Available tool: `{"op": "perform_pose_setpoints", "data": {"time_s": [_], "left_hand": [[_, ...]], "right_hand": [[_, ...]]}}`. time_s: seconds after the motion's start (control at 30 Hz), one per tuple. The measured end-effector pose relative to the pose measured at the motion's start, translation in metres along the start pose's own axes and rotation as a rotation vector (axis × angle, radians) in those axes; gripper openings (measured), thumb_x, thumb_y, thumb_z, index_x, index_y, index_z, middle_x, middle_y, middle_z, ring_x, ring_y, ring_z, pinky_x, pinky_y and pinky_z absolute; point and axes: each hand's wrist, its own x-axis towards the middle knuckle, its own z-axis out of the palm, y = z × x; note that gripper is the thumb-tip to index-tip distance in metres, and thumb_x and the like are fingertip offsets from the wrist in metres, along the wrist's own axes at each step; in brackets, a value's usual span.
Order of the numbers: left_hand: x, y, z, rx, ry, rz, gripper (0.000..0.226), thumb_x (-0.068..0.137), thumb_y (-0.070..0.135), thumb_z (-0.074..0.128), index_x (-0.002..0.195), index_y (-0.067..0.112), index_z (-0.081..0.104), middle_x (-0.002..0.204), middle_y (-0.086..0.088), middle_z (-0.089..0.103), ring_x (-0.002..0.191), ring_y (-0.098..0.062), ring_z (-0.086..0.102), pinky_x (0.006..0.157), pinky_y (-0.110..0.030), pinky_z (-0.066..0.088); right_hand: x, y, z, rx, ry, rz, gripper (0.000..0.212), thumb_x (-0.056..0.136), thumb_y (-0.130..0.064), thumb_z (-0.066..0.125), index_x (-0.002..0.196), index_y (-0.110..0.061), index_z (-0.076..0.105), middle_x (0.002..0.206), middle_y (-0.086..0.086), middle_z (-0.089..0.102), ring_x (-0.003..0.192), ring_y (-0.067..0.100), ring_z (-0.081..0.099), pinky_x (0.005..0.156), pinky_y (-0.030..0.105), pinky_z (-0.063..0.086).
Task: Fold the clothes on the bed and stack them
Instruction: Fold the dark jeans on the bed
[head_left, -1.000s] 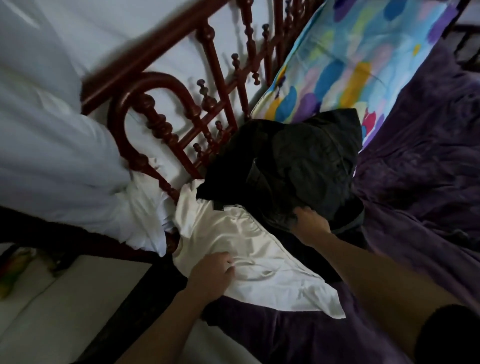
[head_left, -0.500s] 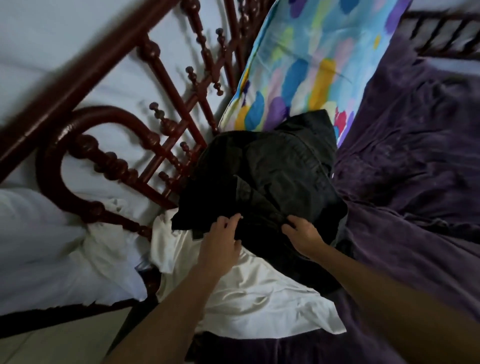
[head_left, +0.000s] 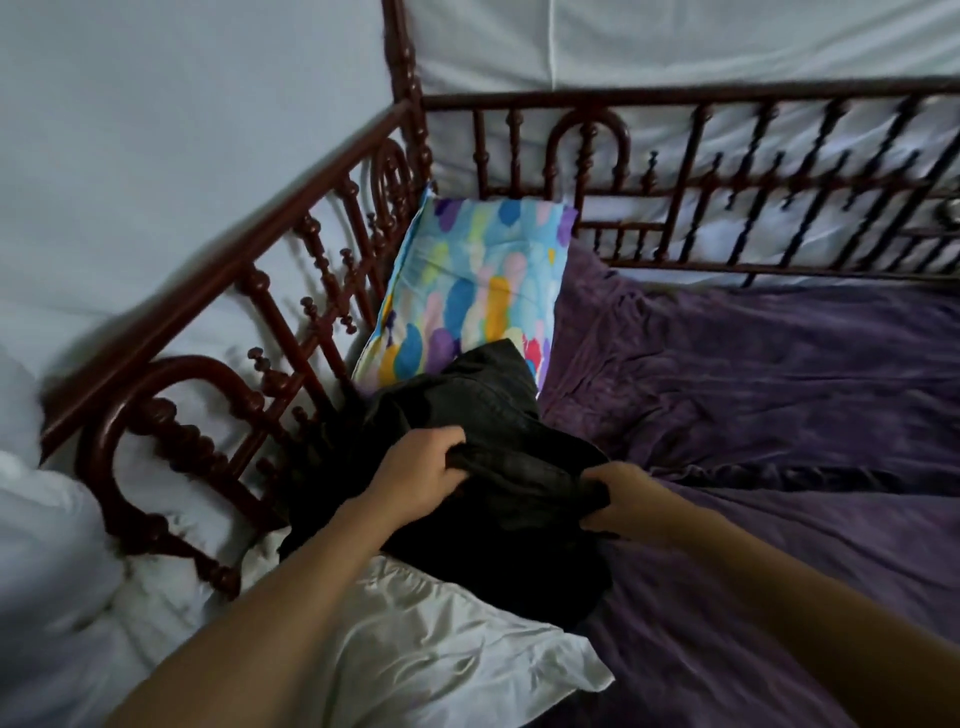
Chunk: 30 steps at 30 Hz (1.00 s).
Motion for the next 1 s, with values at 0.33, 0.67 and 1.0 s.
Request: {"op": "perform_pose_setpoints", "data": {"time_s": [0.33, 0.67, 1.0], "left_hand": [[-0.029, 0.043, -0.138, -0.142, 0.245, -0.003, 0.027, 0.08, 0.029, 0.075, 0.066, 0.012, 0.06, 0.056, 0.002, 0.052, 0.05, -0.005, 0.05, 0.052, -0.027, 0.037], [-0.057, 0.04, -0.059, -0.236, -0.093, -0.084, 0.018, 0.079, 0.017, 0.076, 0.067, 0.021, 0.063, 0.062, 0.009, 0.057, 0.06, -0.003, 0.054, 0.061, -0.023, 0.04], [-0.108, -0.017, 0.136, -0.165, -0.427, -0.449, 0.013, 0.082, 0.024, 0.069, 0.093, 0.026, 0.063, 0.092, 0.005, 0.065, 0.084, -0.008, 0.06, 0.079, -0.024, 0.05]], "right_hand": [[-0.075, -0.054, -0.137, -0.002, 0.715, -0.028, 0.011, 0.087, -0.011, 0.063, 0.077, -0.015, 0.06, 0.075, 0.008, 0.06, 0.075, 0.03, 0.059, 0.064, 0.037, 0.044], [-0.13, -0.003, -0.108, -0.144, 0.535, 0.147, 0.02, 0.081, -0.033, 0.072, 0.068, -0.027, 0.059, 0.069, -0.005, 0.059, 0.073, 0.025, 0.06, 0.061, 0.034, 0.044], [-0.155, 0.19, 0.104, -0.215, -0.332, 0.689, 0.077, 0.073, -0.06, 0.07, 0.134, -0.019, 0.046, 0.126, 0.0, 0.052, 0.11, 0.014, 0.055, 0.081, 0.017, 0.045]]}}
